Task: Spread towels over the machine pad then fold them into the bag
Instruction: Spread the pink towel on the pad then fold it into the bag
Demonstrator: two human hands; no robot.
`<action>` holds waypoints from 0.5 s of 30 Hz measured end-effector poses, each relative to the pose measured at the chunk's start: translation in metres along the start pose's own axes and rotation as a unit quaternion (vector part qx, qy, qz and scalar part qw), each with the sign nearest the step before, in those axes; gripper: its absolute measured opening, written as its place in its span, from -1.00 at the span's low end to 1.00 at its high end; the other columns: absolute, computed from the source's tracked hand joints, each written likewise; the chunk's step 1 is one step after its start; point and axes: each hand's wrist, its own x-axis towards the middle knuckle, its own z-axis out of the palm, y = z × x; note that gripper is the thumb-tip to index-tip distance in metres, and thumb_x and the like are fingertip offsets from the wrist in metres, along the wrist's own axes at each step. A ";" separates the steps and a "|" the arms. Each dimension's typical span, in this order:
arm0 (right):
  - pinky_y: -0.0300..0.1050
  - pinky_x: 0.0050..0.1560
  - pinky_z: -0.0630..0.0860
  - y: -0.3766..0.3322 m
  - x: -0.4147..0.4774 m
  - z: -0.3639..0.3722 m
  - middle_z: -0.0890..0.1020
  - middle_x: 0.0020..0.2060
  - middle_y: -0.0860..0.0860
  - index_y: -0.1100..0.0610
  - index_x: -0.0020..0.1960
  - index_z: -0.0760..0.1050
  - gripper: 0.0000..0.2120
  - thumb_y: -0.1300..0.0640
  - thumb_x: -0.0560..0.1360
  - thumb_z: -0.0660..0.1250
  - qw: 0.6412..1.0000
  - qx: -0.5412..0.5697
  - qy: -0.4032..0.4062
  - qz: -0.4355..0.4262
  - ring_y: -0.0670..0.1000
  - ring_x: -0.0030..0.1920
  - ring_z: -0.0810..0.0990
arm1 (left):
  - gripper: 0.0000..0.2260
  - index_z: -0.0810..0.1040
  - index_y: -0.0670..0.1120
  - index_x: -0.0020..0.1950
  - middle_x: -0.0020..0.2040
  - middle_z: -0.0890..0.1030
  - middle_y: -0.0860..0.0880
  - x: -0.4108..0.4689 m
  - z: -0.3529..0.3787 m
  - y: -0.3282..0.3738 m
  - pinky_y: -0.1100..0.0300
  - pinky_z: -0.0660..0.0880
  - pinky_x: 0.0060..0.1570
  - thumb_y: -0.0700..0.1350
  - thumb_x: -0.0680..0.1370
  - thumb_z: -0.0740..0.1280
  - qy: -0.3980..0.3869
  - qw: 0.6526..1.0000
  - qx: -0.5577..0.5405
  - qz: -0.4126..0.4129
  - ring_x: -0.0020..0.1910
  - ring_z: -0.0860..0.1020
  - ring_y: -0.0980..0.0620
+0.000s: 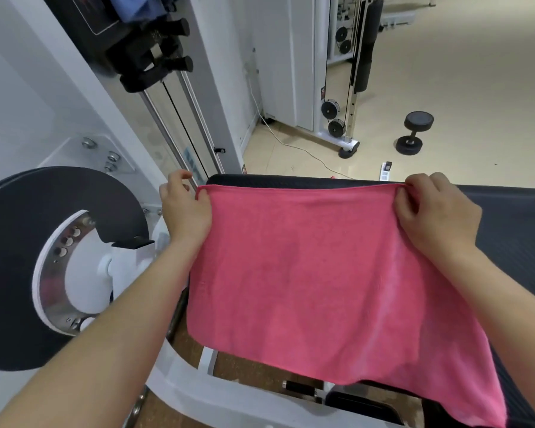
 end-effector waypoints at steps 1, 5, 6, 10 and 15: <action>-0.13 -0.38 0.24 0.000 0.000 0.000 0.51 -0.23 0.11 0.16 -0.04 0.52 -0.84 0.07 0.56 0.27 1.000 0.000 -0.003 0.001 0.20 -0.27 0.52 | -0.73 0.50 -0.07 0.18 0.09 0.46 -0.04 -0.016 -0.002 0.009 0.23 0.37 0.00 -0.25 0.50 0.26 0.007 0.999 -0.010 0.052 -0.05 0.48 -0.01; -0.08 -0.35 0.34 -0.003 0.002 -0.005 0.53 -0.16 0.10 0.13 0.03 0.52 -0.81 0.03 0.56 0.25 0.999 0.008 -0.032 0.011 0.21 -0.21 0.55 | -0.60 0.52 -0.04 0.29 0.24 0.46 -0.10 -0.094 0.020 0.035 -0.12 0.45 0.20 -0.18 0.45 0.25 -0.191 0.941 0.074 0.271 0.22 0.44 -0.16; -0.04 -0.30 0.38 -0.004 0.003 -0.009 0.54 -0.11 0.10 0.12 0.08 0.51 -0.79 0.00 0.56 0.25 0.998 0.014 -0.055 0.017 0.22 -0.16 0.56 | -0.49 0.41 0.04 0.41 0.42 0.34 -0.13 -0.107 0.028 0.043 -0.17 0.38 0.29 -0.16 0.45 0.24 -0.242 0.920 0.144 0.274 0.37 0.32 -0.18; -0.01 -0.10 0.43 0.004 0.006 -0.035 0.56 -0.02 0.02 0.01 0.23 0.42 -0.64 -0.09 0.49 0.30 0.979 0.078 -0.189 0.026 0.14 0.00 0.55 | -0.27 0.01 0.19 0.54 0.59 -0.17 -0.01 -0.124 0.044 0.063 -0.20 0.18 0.36 -0.23 0.48 0.22 -0.285 0.873 0.308 0.246 0.53 -0.06 -0.15; -0.07 -0.14 0.48 0.050 0.006 -0.081 0.63 -0.20 -0.05 -0.01 -0.04 0.56 -0.82 0.02 0.39 0.48 0.883 0.180 -0.422 0.104 0.00 -0.16 0.60 | -0.29 0.03 0.14 0.53 0.58 -0.14 -0.04 -0.122 0.043 0.065 -0.24 0.29 0.30 -0.22 0.46 0.24 -0.281 0.864 0.329 0.259 0.51 0.00 -0.21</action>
